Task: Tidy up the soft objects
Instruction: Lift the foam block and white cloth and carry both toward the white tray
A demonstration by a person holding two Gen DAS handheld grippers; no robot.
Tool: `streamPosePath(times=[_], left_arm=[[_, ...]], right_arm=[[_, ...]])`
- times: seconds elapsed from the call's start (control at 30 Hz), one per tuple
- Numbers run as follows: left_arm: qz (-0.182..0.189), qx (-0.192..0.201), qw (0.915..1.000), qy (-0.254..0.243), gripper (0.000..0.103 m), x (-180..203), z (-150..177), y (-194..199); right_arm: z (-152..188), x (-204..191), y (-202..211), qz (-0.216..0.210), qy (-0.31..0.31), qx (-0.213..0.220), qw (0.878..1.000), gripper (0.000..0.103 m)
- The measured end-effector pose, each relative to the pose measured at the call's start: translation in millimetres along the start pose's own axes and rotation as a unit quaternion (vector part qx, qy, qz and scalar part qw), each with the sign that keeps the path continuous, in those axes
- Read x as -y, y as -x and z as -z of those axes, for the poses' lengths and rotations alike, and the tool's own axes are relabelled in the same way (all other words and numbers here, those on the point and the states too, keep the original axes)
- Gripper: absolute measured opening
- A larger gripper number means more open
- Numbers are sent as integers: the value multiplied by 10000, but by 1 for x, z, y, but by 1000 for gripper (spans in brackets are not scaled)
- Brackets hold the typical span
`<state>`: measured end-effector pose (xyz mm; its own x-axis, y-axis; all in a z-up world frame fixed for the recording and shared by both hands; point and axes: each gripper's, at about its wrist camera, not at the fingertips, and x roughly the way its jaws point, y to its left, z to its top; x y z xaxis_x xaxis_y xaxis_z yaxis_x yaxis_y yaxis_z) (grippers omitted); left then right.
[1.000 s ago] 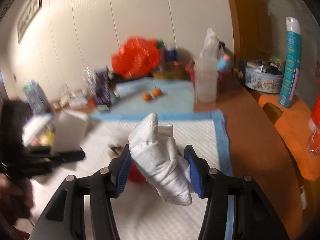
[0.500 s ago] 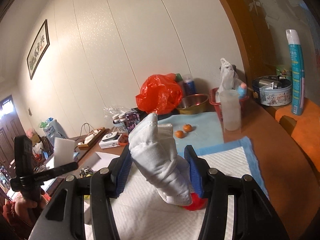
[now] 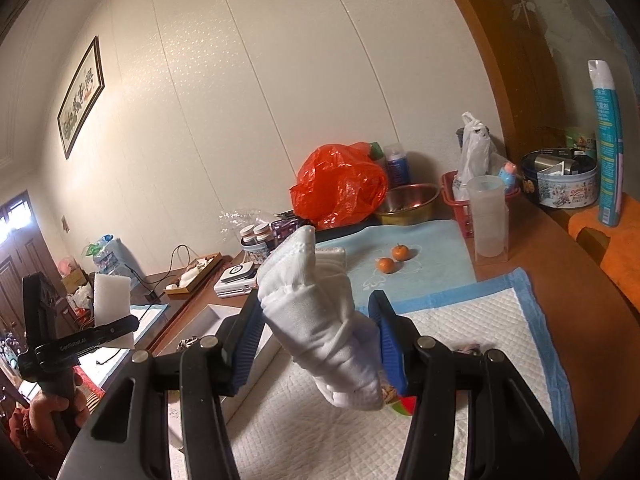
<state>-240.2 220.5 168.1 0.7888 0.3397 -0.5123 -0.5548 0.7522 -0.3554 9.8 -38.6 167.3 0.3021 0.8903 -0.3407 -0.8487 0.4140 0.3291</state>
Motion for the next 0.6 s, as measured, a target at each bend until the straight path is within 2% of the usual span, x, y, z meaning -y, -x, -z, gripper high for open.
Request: streamPosePath(times=[0.6], left_arm=[[-88, 10, 9999, 142, 19, -24, -2, 12]], right_arm=[[9, -19, -15, -157, -24, -162, 9997, 53]])
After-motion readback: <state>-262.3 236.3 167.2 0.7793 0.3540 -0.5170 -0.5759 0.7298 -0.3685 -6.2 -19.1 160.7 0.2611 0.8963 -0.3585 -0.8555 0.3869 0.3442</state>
